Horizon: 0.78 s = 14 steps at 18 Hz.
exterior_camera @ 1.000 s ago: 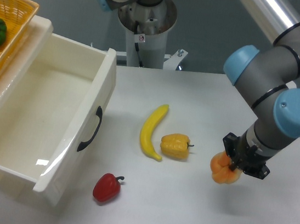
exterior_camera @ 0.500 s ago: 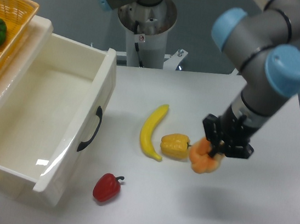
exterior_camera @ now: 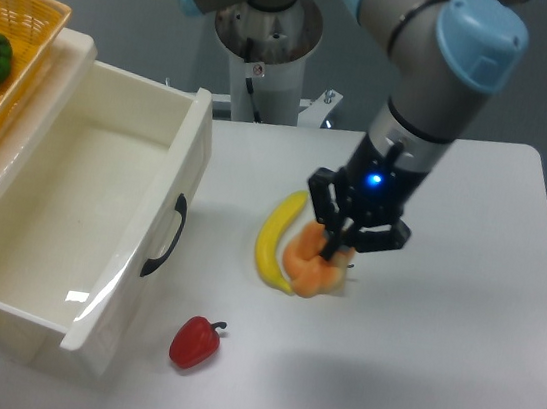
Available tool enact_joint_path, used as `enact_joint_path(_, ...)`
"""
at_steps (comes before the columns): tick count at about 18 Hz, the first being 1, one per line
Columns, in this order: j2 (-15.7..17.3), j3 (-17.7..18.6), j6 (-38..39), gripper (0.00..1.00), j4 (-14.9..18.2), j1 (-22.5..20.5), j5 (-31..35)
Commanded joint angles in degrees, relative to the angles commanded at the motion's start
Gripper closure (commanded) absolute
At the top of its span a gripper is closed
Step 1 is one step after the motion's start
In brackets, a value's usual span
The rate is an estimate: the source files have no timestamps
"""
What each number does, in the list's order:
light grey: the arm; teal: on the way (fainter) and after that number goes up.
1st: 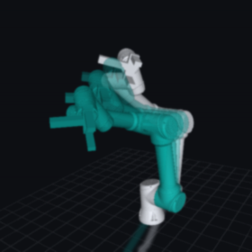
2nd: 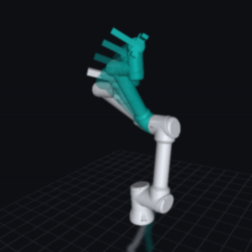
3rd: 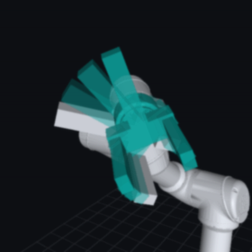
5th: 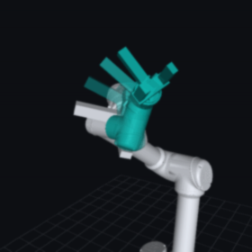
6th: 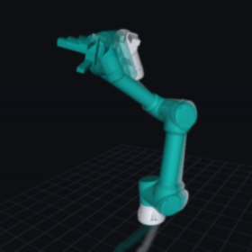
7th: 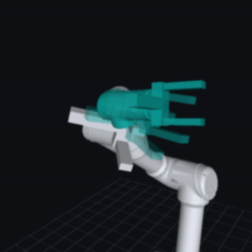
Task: Place the round bread in the upper white drawer
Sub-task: 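Carry the bread past the banana and over the open white drawer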
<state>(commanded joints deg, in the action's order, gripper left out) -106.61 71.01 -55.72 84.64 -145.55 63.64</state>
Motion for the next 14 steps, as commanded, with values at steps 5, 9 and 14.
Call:
enact_joint_path(5, 3.8, 2.5, 2.6, 1.0, -0.7, 1.7, -3.9)
enact_joint_path(9, 6.5, 3.0, 7.4, 1.0, -0.8, 4.3, -3.9)
enact_joint_path(14, 8.9, 3.0, 12.2, 1.0, -1.3, 9.4, -3.1)
